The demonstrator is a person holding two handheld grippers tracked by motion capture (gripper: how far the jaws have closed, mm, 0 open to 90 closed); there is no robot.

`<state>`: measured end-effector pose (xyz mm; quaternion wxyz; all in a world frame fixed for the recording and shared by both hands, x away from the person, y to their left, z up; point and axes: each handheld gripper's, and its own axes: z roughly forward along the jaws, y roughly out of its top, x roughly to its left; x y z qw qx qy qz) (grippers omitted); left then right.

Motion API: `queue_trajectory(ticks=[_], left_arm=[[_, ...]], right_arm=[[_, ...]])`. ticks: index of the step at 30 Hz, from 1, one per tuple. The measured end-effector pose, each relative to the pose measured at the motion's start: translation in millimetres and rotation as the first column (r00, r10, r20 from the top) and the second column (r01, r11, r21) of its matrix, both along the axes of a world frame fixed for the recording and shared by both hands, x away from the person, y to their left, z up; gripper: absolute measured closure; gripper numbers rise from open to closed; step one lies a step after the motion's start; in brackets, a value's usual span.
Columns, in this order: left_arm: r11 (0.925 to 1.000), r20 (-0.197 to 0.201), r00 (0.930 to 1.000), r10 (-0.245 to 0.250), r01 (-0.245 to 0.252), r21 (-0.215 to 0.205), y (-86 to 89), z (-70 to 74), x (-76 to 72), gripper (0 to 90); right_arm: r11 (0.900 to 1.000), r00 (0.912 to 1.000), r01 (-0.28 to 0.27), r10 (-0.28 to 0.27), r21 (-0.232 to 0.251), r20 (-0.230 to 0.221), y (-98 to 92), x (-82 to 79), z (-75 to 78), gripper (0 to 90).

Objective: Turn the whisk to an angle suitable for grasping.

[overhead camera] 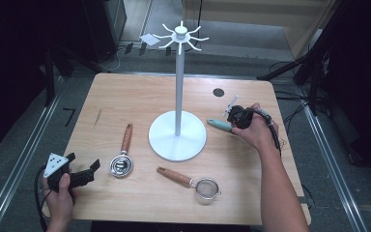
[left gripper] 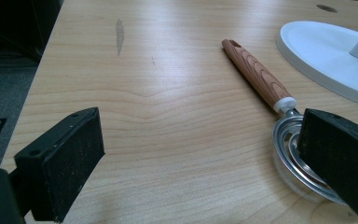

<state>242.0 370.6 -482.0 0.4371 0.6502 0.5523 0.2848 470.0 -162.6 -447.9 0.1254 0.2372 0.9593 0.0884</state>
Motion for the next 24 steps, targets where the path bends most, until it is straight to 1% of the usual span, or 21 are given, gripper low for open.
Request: queue_trajectory(ticks=[3, 4, 5, 6, 7, 8, 9, 10, 11, 12, 13, 14, 15, 17, 18, 22, 24], left_arm=[[1.0, 0.0, 1.0, 0.0, 0.0, 0.001, -0.1, -0.1, 0.0, 0.9], [1.0, 0.0, 1.0, -0.001, 0.001, 0.001, -0.1, 0.0, 0.1, 0.9], [1.0, -0.001, 1.0, -0.001, 0.001, 0.001, -0.1, -0.1, 0.1, 0.9], [1.0, -0.001, 1.0, -0.001, 0.001, 0.002, -0.2, -0.1, 0.2, 0.9], [1.0, -0.002, 1.0, -0.002, 0.002, 0.003, -0.1, -0.1, 0.1, 0.9], [1.0, -0.001, 1.0, -0.002, 0.002, 0.002, -0.1, -0.1, 0.1, 0.9], [1.0, -0.001, 1.0, -0.002, 0.002, 0.002, -0.1, -0.1, 0.1, 0.9], [1.0, -0.001, 1.0, -0.001, 0.001, 0.001, -0.1, -0.1, 0.1, 0.9], [1.0, -0.002, 1.0, -0.002, 0.002, 0.002, -0.1, 0.0, 0.1, 0.9], [1.0, -0.001, 1.0, -0.002, 0.002, 0.002, -0.1, -0.1, 0.1, 0.9], [1.0, 0.0, 1.0, -0.002, 0.002, 0.002, -0.2, -0.1, 0.0, 0.9], [1.0, -0.002, 1.0, -0.004, 0.004, 0.0, -0.2, 0.0, -0.1, 0.9], [1.0, -0.002, 1.0, -0.004, 0.004, 0.0, -0.2, 0.0, -0.1, 0.9], [1.0, 0.001, 1.0, -0.005, 0.005, 0.002, -0.7, -0.2, 0.0, 0.9], [1.0, -0.001, 1.0, -0.006, 0.006, 0.001, -0.8, -0.2, 0.1, 0.9], [1.0, -0.002, 1.0, -0.003, 0.003, 0.0, -0.3, 0.0, 0.0, 0.9], [1.0, -0.002, 1.0, -0.003, 0.003, 0.0, -0.4, -0.1, 0.0, 0.9]], right_arm=[[1.0, 0.9996, 0.012, -0.012, -0.012, -0.025, 0.7, 4.8, -5.0, 62.5], [1.0, 0.9993, 0.002, -0.003, -0.024, -0.038, 1.0, 6.7, -7.8, 62.5], [1.0, 0.9993, 0.002, -0.003, -0.024, -0.038, 1.0, 6.7, -7.8, 62.5], [0.999, 0.9969, 0.019, -0.021, -0.035, -0.075, 1.1, 9.1, -11.9, 66.1], [0.999, 0.9969, 0.019, -0.021, -0.035, -0.075, 1.1, 9.1, -11.9, 66.1], [1.0, 0.9922, 0.021, -0.022, -0.009, -0.123, -1.2, 12.5, -13.9, 67.0], [1.0, 0.9922, 0.021, -0.022, -0.009, -0.123, -1.2, 12.5, -13.9, 67.0], [1.0, 0.9893, 0.029, -0.029, -0.006, -0.143, -1.5, 14.3, -14.2, 67.6], [1.0, 0.9893, 0.029, -0.029, -0.006, -0.143, -1.5, 14.3, -14.2, 67.6], [1.0, 0.9864, 0.026, -0.028, -0.012, -0.162, -1.5, 15.4, -13.8, 68.0], [0.999, 0.9804, 0.036, -0.037, -0.009, -0.193, -1.1, 17.4, -14.0, 68.3], [0.999, 0.9773, 0.043, -0.043, -0.004, -0.208, -1.2, 18.4, -14.4, 68.1], [0.999, 0.9773, 0.043, -0.043, -0.004, -0.208, -1.2, 18.4, -14.4, 68.1], [0.999, 0.9736, 0.049, -0.048, -0.002, -0.223, -1.7, 19.9, -14.5, 67.7], [0.999, 0.9732, 0.043, -0.043, -0.008, -0.226, -1.5, 20.3, -14.6, 67.7], [0.998, 0.9686, 0.05, -0.06, -0.047, -0.241, 3.1, 21.7, -14.0, 67.7], [0.997, 0.9677, 0.065, -0.074, -0.049, -0.241, 3.4, 21.6, -14.0, 67.5]])
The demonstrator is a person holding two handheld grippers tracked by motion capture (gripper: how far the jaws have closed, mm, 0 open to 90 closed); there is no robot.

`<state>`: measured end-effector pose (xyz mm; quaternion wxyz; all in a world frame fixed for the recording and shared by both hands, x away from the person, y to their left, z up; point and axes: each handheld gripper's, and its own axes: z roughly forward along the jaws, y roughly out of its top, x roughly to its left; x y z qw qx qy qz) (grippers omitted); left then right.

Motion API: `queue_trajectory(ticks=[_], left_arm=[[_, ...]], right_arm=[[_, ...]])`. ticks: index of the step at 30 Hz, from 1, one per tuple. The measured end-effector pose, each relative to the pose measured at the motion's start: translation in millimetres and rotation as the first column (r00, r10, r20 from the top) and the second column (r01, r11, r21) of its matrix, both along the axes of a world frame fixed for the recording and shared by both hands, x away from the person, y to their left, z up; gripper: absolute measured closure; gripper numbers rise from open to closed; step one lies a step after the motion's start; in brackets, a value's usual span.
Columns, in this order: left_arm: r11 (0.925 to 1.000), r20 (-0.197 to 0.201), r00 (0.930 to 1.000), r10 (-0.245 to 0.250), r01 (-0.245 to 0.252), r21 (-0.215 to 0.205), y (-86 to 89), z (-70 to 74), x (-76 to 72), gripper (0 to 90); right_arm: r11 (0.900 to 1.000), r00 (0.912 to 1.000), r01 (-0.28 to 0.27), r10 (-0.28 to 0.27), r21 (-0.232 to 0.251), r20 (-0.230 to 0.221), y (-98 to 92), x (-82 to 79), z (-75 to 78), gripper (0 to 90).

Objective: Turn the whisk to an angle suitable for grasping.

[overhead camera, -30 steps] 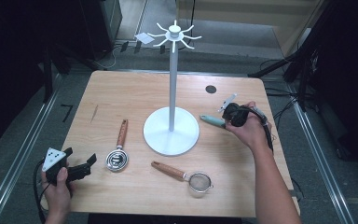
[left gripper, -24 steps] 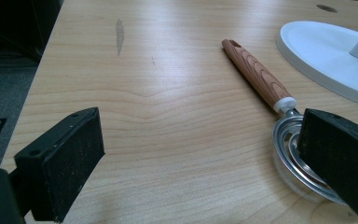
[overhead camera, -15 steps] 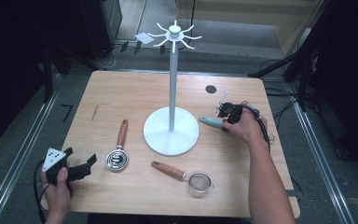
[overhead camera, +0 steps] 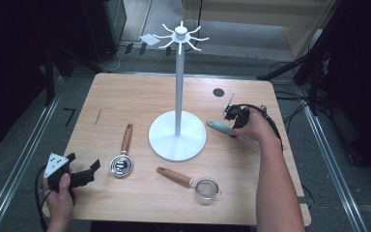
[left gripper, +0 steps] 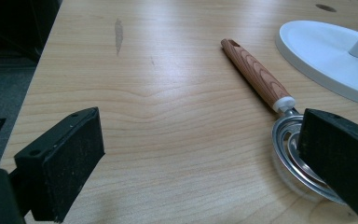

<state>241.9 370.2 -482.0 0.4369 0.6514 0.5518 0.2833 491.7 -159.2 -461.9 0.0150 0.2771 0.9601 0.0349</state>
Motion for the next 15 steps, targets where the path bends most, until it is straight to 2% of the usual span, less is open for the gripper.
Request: queue_trajectory(ticks=[5, 9, 12, 15], left_arm=[[1.0, -0.002, 1.0, 0.0, 0.0, 0.002, -0.3, -0.1, 0.2, 0.9], [1.0, -0.001, 1.0, 0.0, 0.0, -0.001, -0.1, 0.0, 0.1, 0.9], [1.0, 0.001, 1.0, -0.001, 0.001, 0.001, 0.1, 0.1, -0.1, 0.9], [1.0, 0.001, 1.0, -0.001, 0.001, 0.0, 0.1, 0.0, 0.0, 0.9]], right_arm=[[0.998, 0.9984, 0.052, -0.052, -0.022, -0.019, 3.5, 1.3, 0.0, 69.2], [0.998, 0.9982, 0.054, -0.054, -0.031, -0.025, 4.7, 2.0, 0.4, 70.9], [0.994, 0.9938, 0.105, -0.106, -0.037, -0.031, 5.6, 1.7, 0.5, 71.3], [0.994, 0.9948, 0.099, -0.1, -0.044, -0.021, 6.0, 0.7, 0.7, 71.3]])
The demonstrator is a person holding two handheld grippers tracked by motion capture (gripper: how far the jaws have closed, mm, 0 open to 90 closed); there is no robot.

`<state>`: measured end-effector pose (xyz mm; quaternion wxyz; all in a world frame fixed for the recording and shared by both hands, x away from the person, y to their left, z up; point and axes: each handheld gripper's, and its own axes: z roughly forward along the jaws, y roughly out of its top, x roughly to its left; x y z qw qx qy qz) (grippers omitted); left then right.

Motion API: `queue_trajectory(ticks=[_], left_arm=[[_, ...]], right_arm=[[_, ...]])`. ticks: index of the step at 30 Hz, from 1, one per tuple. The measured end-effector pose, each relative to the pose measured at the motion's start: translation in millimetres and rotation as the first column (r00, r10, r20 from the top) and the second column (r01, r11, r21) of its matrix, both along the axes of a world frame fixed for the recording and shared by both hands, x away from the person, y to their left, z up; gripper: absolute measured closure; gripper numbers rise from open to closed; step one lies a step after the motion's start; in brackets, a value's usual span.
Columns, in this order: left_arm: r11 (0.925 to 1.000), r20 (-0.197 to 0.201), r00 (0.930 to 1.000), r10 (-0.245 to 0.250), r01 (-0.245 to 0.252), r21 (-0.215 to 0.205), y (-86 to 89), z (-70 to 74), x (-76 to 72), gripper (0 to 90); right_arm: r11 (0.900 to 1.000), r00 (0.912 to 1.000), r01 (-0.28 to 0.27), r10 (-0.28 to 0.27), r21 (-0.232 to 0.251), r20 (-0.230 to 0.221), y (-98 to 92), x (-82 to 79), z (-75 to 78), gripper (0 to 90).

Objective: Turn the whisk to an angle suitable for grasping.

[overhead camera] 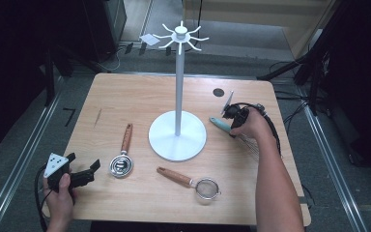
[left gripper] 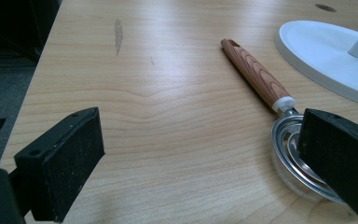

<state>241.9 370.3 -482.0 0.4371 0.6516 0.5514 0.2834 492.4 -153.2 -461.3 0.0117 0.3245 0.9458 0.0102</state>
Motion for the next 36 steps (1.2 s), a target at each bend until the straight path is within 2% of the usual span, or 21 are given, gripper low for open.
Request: queue_trajectory(ticks=[4, 6, 7, 11, 13, 14, 15, 16, 17, 18, 19, 22, 23, 24, 28, 29, 30, 32, 33, 35, 36], left_arm=[[1.0, 0.003, 1.0, 0.0, 0.0, -0.006, 0.4, -0.2, 0.1, 0.9], [1.0, 0.002, 1.0, 0.0, 0.0, -0.006, 0.4, -0.2, 0.2, 0.9], [1.0, 0.003, 1.0, 0.0, 0.0, -0.006, 0.3, -0.2, 0.2, 0.9], [1.0, 0.003, 1.0, 0.0, 0.0, -0.006, 0.3, -0.2, 0.1, 0.9], [1.0, 0.002, 1.0, 0.001, -0.001, -0.005, 0.2, -0.1, 0.1, 0.9], [1.0, 0.002, 1.0, 0.001, -0.001, -0.005, 0.2, -0.1, 0.1, 0.9], [1.0, 0.001, 1.0, 0.001, -0.001, -0.003, 0.2, -0.1, 0.1, 0.9], [1.0, 0.001, 1.0, 0.001, -0.001, -0.003, 0.2, -0.1, 0.1, 0.9], [1.0, 0.001, 1.0, 0.001, -0.001, -0.003, 0.2, -0.1, 0.1, 0.9], [1.0, 0.002, 1.0, 0.002, -0.002, -0.004, 0.1, -0.1, 0.1, 0.9], [1.0, 0.002, 1.0, 0.002, -0.002, -0.004, 0.1, -0.1, 0.1, 0.9], [1.0, 0.001, 1.0, 0.001, -0.001, -0.003, 0.1, -0.1, 0.0, 0.9], [1.0, 0.002, 1.0, 0.001, -0.001, -0.004, 0.1, -0.1, 0.0, 0.9], [1.0, 0.002, 1.0, 0.001, -0.001, -0.003, 0.1, -0.1, 0.0, 0.9], [1.0, 0.001, 1.0, 0.001, -0.001, -0.003, 0.2, -0.1, -0.1, 0.9], [1.0, 0.001, 1.0, 0.002, -0.002, -0.004, 0.1, -0.1, 0.0, 0.8], [1.0, 0.001, 1.0, 0.002, -0.002, -0.004, 0.1, -0.1, 0.0, 0.8], [1.0, 0.0, 1.0, 0.003, -0.003, -0.003, 0.2, -0.1, 0.0, 0.9], [1.0, 0.0, 1.0, 0.003, -0.003, -0.003, 0.1, -0.1, 0.0, 0.9], [1.0, 0.0, 1.0, 0.004, -0.004, -0.003, 0.2, -0.1, 0.0, 0.9], [1.0, 0.0, 1.0, 0.004, -0.004, -0.003, 0.2, -0.1, 0.0, 0.9]], right_arm=[[0.999, 0.9995, 0.031, -0.031, 0.035, 0.011, -2.5, -4.3, -0.3, 71.4], [0.999, 0.9989, 0.038, -0.039, 0.036, 0.028, -4.8, -7.0, 0.9, 71.4], [0.996, 0.9966, 0.06, -0.063, 0.066, 0.053, -8.3, -10.9, 4.1, 71.4], [0.993, 0.9933, 0.061, -0.071, 0.103, 0.092, -13.0, -19.0, 9.8, 71.4], [0.984, 0.9858, 0.076, -0.099, 0.162, 0.136, -19.1, -26.0, 17.6, 71.4], [0.984, 0.9858, 0.076, -0.099, 0.162, 0.136, -19.1, -26.0, 17.6, 71.4], [0.976, 0.9806, 0.078, -0.111, 0.202, 0.161, -22.2, -31.0, 23.9, 71.4], [0.976, 0.9806, 0.078, -0.111, 0.202, 0.161, -22.2, -31.0, 23.9, 71.4], [0.969, 0.9759, 0.07, -0.116, 0.238, 0.185, -23.9, -36.1, 30.0, 71.4], [0.969, 0.9759, 0.07, -0.116, 0.238, 0.185, -23.9, -36.1, 30.0, 71.4], [0.96, 0.9704, 0.066, -0.125, 0.27, 0.207, -24.4, -41.5, 35.8, 71.4], [0.954, 0.9664, 0.049, -0.12, 0.295, 0.227, -24.6, -47.0, 41.3, 71.4], [0.939, 0.9581, 0.045, -0.138, 0.342, 0.251, -25.7, -52.2, 46.0, 71.4], [0.939, 0.9581, 0.045, -0.138, 0.342, 0.251, -25.7, -52.2, 46.0, 71.4], [0.908, 0.9433, 0.025, -0.16, 0.418, 0.291, -27.0, -62.0, 55.0, 71.4], [0.891, 0.9363, 0.012, -0.169, 0.453, 0.308, -26.6, -67.0, 59.2, 71.4], [0.891, 0.9363, 0.012, -0.169, 0.453, 0.308, -26.6, -67.0, 59.2, 71.4], [0.864, 0.9271, -0.007, -0.183, 0.504, 0.327, -26.2, -72.3, 62.8, 71.4], [0.835, 0.9193, -0.014, -0.205, 0.55, 0.336, -24.3, -78.3, 65.2, 71.4], [0.829, 0.9156, -0.022, -0.208, 0.559, 0.344, -23.2, -81.5, 66.4, 71.4], [0.814, 0.9025, -0.027, -0.23, 0.58, 0.364, -21.7, -87.2, 68.4, 71.4]])
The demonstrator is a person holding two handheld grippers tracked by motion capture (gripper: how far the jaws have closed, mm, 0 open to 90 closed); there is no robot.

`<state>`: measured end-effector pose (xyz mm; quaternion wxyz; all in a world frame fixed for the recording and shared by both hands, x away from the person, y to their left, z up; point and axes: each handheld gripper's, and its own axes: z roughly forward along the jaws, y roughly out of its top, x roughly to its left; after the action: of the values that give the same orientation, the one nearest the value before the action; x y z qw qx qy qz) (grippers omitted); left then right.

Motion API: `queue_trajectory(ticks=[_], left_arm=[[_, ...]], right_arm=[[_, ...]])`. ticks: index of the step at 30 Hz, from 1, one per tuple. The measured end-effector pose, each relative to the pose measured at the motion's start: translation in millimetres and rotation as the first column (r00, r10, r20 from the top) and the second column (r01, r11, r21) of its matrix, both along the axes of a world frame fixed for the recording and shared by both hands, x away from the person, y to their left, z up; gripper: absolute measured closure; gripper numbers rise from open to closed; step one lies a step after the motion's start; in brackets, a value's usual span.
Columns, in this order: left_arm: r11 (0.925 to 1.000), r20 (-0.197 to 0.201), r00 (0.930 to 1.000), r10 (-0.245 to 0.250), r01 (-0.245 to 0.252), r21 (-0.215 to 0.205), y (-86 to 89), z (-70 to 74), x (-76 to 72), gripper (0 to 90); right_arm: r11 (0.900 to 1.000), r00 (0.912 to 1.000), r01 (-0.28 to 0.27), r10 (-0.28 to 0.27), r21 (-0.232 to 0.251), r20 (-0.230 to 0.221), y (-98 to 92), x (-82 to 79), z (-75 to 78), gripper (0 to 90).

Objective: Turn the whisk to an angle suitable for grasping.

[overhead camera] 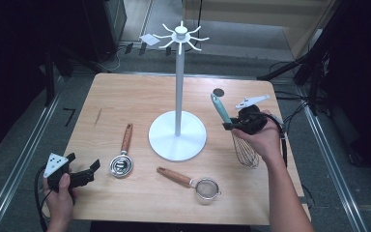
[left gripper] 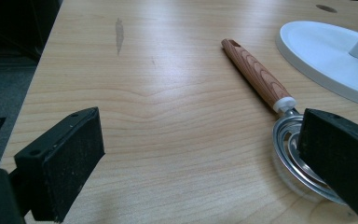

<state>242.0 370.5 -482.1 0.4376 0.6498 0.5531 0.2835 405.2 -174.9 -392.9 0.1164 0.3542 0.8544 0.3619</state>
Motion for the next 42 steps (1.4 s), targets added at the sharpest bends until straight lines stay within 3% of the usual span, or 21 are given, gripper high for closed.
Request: queue_trajectory(ticks=[2, 4, 5, 7, 10, 12, 14, 15, 17, 19, 24, 27, 28, 29, 31, 33, 35, 42], left_arm=[[1.0, -0.001, 1.0, 0.0, 0.0, 0.001, 0.0, 0.0, 0.0, 0.9], [1.0, 0.0, 1.0, 0.001, -0.001, 0.0, 0.1, 0.0, 0.0, 0.9], [1.0, -0.001, 1.0, 0.0, 0.0, 0.0, 0.1, 0.0, 0.0, 0.9], [1.0, -0.001, 1.0, 0.0, 0.0, 0.001, 0.1, 0.0, 0.1, 0.9], [1.0, -0.001, 1.0, 0.0, 0.0, 0.001, 0.1, 0.0, 0.1, 0.9], [1.0, -0.002, 1.0, 0.0, 0.0, 0.002, 0.0, 0.0, 0.1, 0.9], [1.0, -0.002, 1.0, 0.001, -0.001, 0.003, -0.2, 0.0, 0.1, 0.9], [1.0, -0.002, 1.0, 0.001, -0.001, 0.004, -0.2, 0.1, 0.0, 0.9], [1.0, -0.001, 1.0, 0.002, -0.002, 0.002, -0.2, 0.0, 0.1, 0.9], [1.0, -0.002, 1.0, 0.001, -0.001, 0.005, -0.3, 0.0, 0.0, 0.9], [1.0, -0.002, 1.0, 0.001, -0.001, 0.003, -0.4, 0.1, 0.1, 0.9], [1.0, -0.002, 1.0, -0.001, 0.001, 0.003, -0.4, 0.1, 0.0, 0.9], [1.0, -0.002, 1.0, 0.0, 0.0, 0.003, -0.4, 0.1, 0.0, 0.9], [1.0, -0.002, 1.0, 0.0, 0.0, 0.003, -0.4, 0.1, 0.0, 0.9], [1.0, -0.001, 1.0, 0.0, 0.0, 0.003, -0.4, 0.0, 0.1, 0.9], [1.0, -0.002, 1.0, 0.0, 0.0, 0.003, -0.4, 0.1, 0.0, 0.9], [1.0, -0.003, 1.0, -0.001, 0.001, 0.004, -0.4, 0.2, 0.0, 0.9], [1.0, -0.003, 1.0, -0.001, 0.001, 0.004, -0.4, 0.1, 0.0, 0.9]], right_arm=[[1.0, 0.9998, 0.001, -0.002, 0.02, 0.018, 0.5, -2.9, 1.1, 71.4], [0.997, 0.9989, 0.003, -0.007, 0.074, 0.047, 1.1, -9.0, 4.1, 71.4], [0.993, 0.9958, 0.013, -0.023, 0.115, 0.089, 1.6, -15.4, 8.3, 71.4], [0.99, 0.9939, 0.016, -0.031, 0.139, 0.106, 1.5, -18.3, 10.7, 71.4], [0.978, 0.9847, 0.023, -0.058, 0.207, 0.164, 2.6, -28.2, 19.0, 71.4], [0.966, 0.973, 0.01, -0.069, 0.257, 0.22, 6.5, -38.6, 27.9, 71.4], [0.962, 0.9694, 0.011, -0.078, 0.275, 0.233, 8.0, -41.8, 30.6, 71.4], [0.952, 0.9618, 0.007, -0.09, 0.306, 0.258, 11.2, -47.8, 35.8, 71.3], [0.948, 0.9576, 0.004, -0.095, 0.318, 0.272, 13.0, -50.4, 38.3, 71.3], [0.933, 0.9498, -0.012, -0.102, 0.359, 0.296, 18.9, -57.8, 45.1, 71.3], [0.92, 0.9378, -0.033, -0.107, 0.39, 0.33, 28.8, -66.4, 52.5, 71.3], [0.911, 0.9206, -0.035, -0.13, 0.411, 0.368, 38.4, -71.8, 59.0, 71.3], [0.911, 0.9206, -0.035, -0.13, 0.411, 0.368, 38.4, -71.8, 59.0, 71.3], [0.902, 0.9162, -0.046, -0.133, 0.429, 0.378, 42.3, -73.3, 62.2, 71.3], [0.896, 0.9111, -0.044, -0.145, 0.441, 0.386, 46.4, -75.6, 65.2, 71.2], [0.896, 0.9085, -0.045, -0.147, 0.442, 0.391, 48.3, -76.6, 66.8, 71.2], [0.887, 0.8974, -0.043, -0.168, 0.459, 0.408, 53.2, -79.8, 71.0, 71.2], [0.869, 0.8871, -0.047, -0.19, 0.492, 0.421, 60.9, -84.1, 79.9, 71.2]])
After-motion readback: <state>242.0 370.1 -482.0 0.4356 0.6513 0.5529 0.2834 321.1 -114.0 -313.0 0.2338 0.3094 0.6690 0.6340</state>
